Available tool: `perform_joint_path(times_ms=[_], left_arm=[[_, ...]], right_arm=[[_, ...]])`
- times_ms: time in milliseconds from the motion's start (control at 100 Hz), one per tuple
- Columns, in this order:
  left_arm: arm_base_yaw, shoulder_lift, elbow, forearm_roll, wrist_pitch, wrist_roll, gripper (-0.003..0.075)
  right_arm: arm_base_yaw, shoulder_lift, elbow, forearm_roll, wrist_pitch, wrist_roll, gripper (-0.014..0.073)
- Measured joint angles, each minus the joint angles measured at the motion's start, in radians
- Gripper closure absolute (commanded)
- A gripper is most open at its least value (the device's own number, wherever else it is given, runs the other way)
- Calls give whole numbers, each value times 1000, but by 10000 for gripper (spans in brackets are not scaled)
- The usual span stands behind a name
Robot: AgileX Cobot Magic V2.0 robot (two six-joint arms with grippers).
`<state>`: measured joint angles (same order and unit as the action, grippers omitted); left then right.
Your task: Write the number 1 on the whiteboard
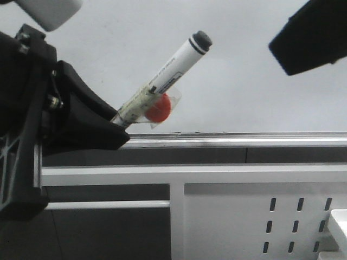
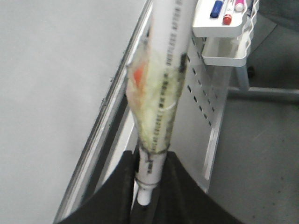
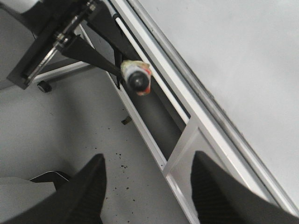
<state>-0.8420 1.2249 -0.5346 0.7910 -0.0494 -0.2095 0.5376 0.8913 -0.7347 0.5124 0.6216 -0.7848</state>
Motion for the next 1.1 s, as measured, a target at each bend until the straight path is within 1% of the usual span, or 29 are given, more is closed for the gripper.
perform_joint_path(times_ms=[30, 100, 200, 330, 430, 670, 780, 940, 1010, 1100], left_arm=[[-17, -6, -13, 0, 49, 0, 740], [-57, -10, -42, 0, 113, 0, 740], [-90, -10, -72, 0, 154, -2, 740], [-96, -10, -89, -2, 167, -2, 740], [-96, -10, -93, -8, 169, -2, 740], [-96, -8, -93, -34, 159, -4, 740], [-96, -8, -93, -38, 159, -4, 740], [-96, -8, -93, -44, 153, -6, 740], [-96, -8, -93, -44, 153, -6, 740], [-96, -8, -93, -44, 153, -6, 740]], right_arm=[[5, 17, -12, 0, -5, 0, 224], [29, 58, -36, 0, -12, -2, 224], [73, 114, -58, 0, -34, -2, 224], [130, 161, -78, 0, -74, -4, 224], [151, 184, -82, 0, -115, -4, 228], [157, 201, -82, 3, -141, -6, 293], [158, 201, -82, 3, -148, -6, 312], [160, 201, -82, 3, -168, -6, 316], [160, 201, -82, 3, -170, -6, 366], [160, 201, -82, 3, -177, -6, 478]])
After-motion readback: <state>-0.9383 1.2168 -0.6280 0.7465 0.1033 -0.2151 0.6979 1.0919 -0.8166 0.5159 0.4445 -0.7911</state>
